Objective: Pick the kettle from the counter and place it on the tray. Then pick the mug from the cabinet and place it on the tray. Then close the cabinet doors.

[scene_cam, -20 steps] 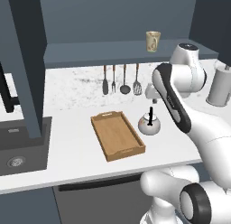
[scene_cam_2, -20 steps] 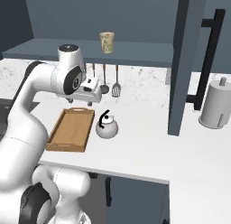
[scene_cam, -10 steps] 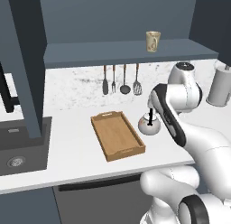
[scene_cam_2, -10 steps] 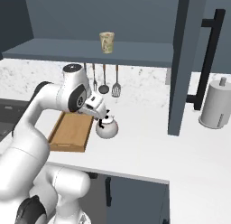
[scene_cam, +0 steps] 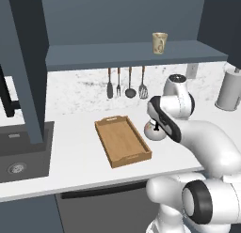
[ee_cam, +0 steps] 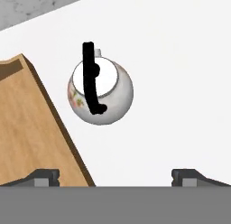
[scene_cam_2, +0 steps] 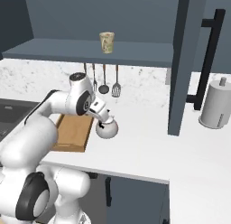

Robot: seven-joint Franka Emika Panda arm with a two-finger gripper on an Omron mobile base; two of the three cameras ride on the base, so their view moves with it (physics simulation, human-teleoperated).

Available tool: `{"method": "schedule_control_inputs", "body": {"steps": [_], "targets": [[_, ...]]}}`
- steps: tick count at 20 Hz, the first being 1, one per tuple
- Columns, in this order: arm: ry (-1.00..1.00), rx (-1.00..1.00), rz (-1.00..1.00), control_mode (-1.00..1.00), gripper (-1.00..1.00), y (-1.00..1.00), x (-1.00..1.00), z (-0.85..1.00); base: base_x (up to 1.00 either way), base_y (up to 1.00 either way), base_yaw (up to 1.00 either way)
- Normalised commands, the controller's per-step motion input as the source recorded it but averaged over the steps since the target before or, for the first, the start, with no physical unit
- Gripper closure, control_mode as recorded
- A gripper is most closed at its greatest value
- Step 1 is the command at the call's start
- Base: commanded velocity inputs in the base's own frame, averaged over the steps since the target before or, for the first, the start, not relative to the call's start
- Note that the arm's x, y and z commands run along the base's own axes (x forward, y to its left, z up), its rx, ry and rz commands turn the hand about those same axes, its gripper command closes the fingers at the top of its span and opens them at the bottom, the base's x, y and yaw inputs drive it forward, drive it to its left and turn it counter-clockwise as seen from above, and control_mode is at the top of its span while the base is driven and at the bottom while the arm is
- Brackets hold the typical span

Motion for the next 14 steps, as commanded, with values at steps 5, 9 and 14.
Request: {"method": "schedule_control_inputs", "body": {"steps": [5, 9, 14], "targets": [[0.06, 0.0, 0.0, -1.0, -1.0, 0.0, 0.45, -0.21, 0.0, 0.0, 0.0], [0.05, 0.0, 0.0, -1.0, -1.0, -0.08, 0.41, -0.27, 0.0, 0.0, 0.0], [0.04, 0.0, 0.0, -1.0, -1.0, -0.12, 0.36, -0.26, 0.0, 0.0, 0.0]]}}
